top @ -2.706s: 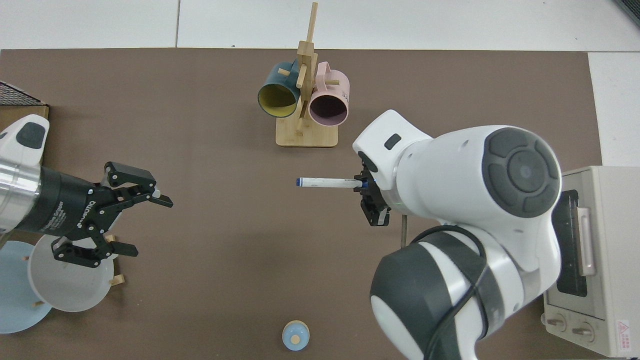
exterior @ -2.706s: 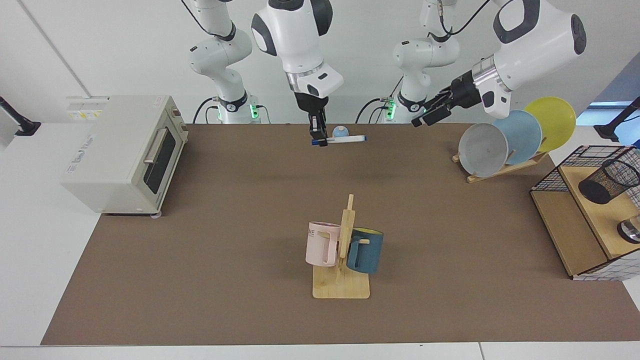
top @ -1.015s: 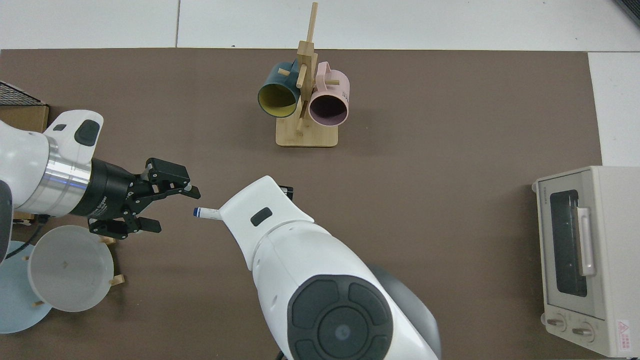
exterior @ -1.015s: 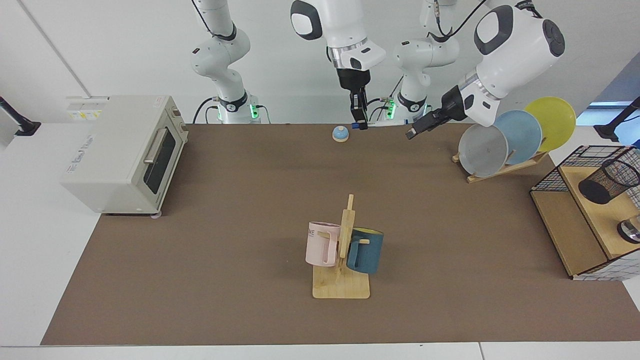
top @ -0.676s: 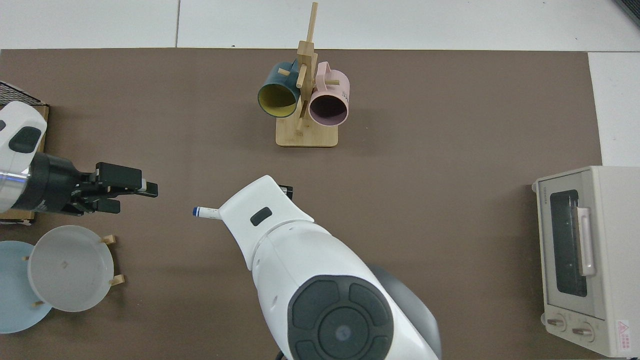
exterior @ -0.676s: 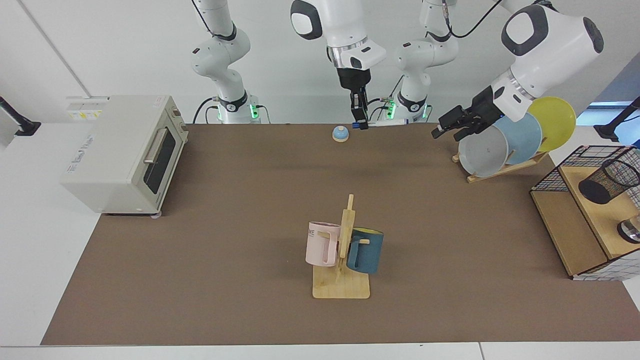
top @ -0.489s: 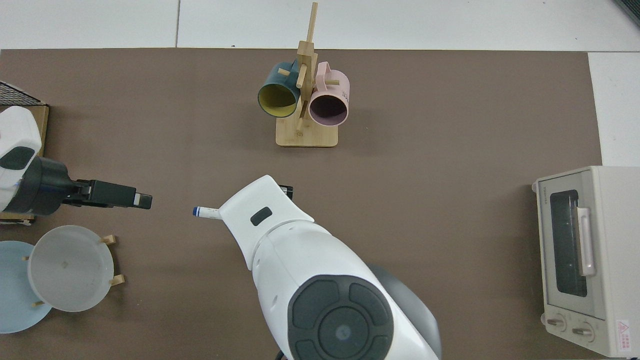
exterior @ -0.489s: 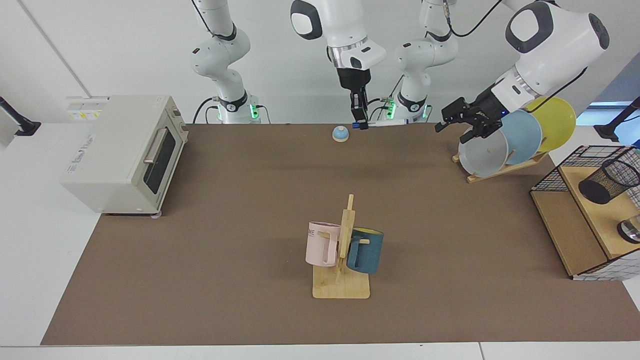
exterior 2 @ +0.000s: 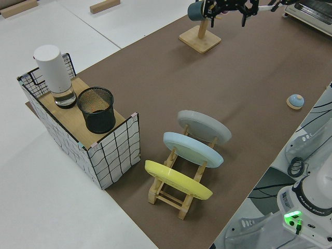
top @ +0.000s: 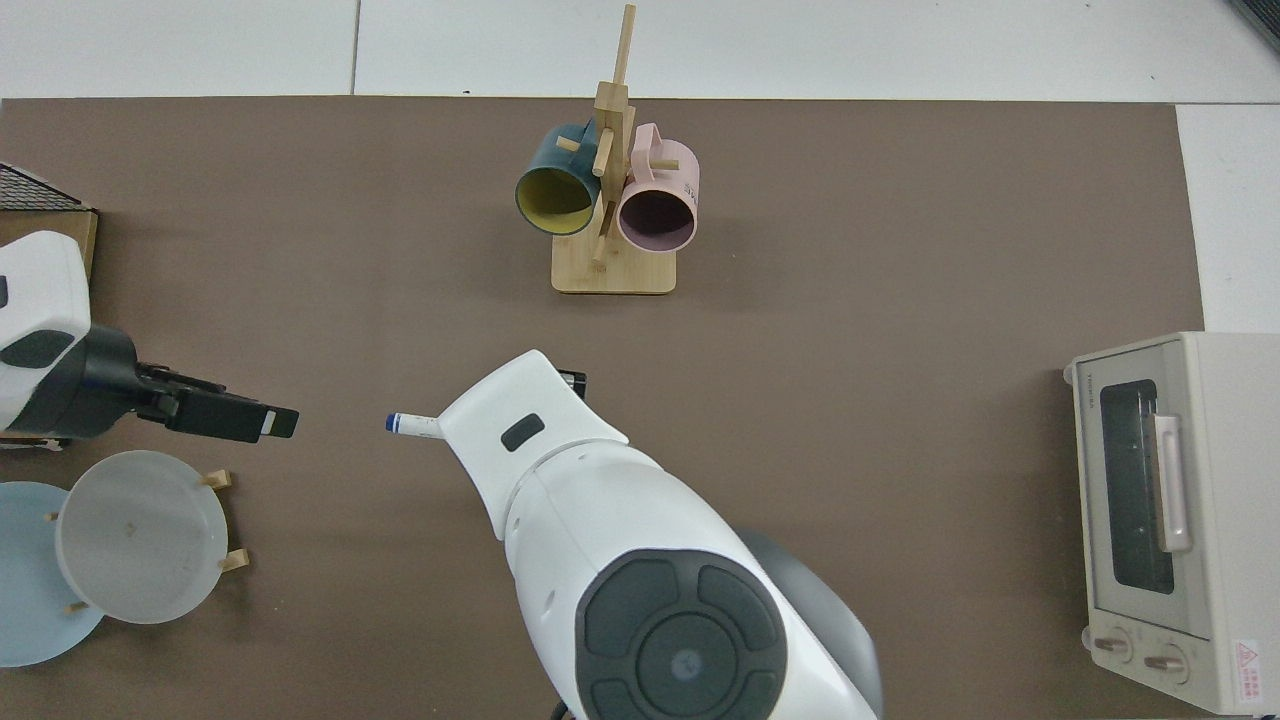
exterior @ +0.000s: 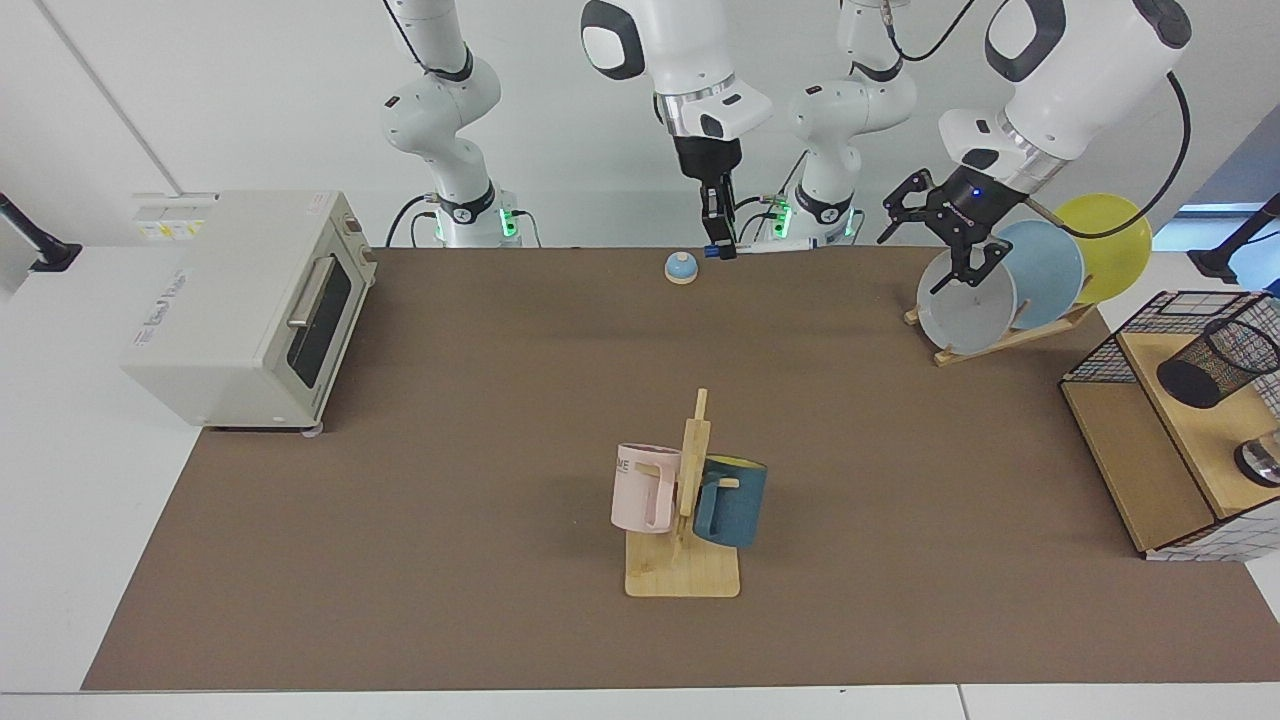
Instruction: Put markers into pen holder
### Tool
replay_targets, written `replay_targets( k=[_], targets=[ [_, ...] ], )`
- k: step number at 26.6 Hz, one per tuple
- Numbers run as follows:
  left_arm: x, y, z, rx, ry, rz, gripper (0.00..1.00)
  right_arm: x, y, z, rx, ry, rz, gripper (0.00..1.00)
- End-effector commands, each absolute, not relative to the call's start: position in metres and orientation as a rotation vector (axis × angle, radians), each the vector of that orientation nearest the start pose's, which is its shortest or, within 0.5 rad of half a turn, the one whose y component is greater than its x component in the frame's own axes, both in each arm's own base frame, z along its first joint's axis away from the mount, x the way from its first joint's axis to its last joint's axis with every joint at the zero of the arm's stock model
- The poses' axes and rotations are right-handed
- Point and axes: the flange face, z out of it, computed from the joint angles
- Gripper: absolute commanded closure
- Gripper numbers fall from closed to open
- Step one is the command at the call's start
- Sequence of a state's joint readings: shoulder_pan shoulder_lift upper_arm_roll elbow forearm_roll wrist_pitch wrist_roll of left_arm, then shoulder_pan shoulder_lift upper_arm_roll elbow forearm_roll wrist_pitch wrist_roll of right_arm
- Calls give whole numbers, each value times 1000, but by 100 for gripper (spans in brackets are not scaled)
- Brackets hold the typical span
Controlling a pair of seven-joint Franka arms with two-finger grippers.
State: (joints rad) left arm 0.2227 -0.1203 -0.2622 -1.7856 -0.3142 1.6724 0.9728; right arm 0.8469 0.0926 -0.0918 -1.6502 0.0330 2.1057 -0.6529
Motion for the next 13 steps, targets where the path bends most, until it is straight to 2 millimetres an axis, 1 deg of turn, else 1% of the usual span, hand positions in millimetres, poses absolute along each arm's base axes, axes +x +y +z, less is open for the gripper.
replay_targets(
  k=[1,4,7,9,11,13],
  targets=[
    [519,-91,612,-2712,1894,-290,0,455,435,588,-2361,-1928,-580,100],
    [516,-98,614,-2671,1930,-319,0,454,435,587,-2359,-1929,-577,100],
    [516,-110,616,-2646,1969,-356,0,455,434,587,-2363,-1925,-578,100],
    [514,-123,617,-2604,2012,-373,0,455,435,587,-2361,-1927,-577,100],
    [512,-137,618,-2522,2095,-392,0,455,435,587,-2361,-1927,-577,100],
    [506,-158,619,-2425,2192,-398,0,455,434,587,-2363,-1925,-578,100]
  ],
)
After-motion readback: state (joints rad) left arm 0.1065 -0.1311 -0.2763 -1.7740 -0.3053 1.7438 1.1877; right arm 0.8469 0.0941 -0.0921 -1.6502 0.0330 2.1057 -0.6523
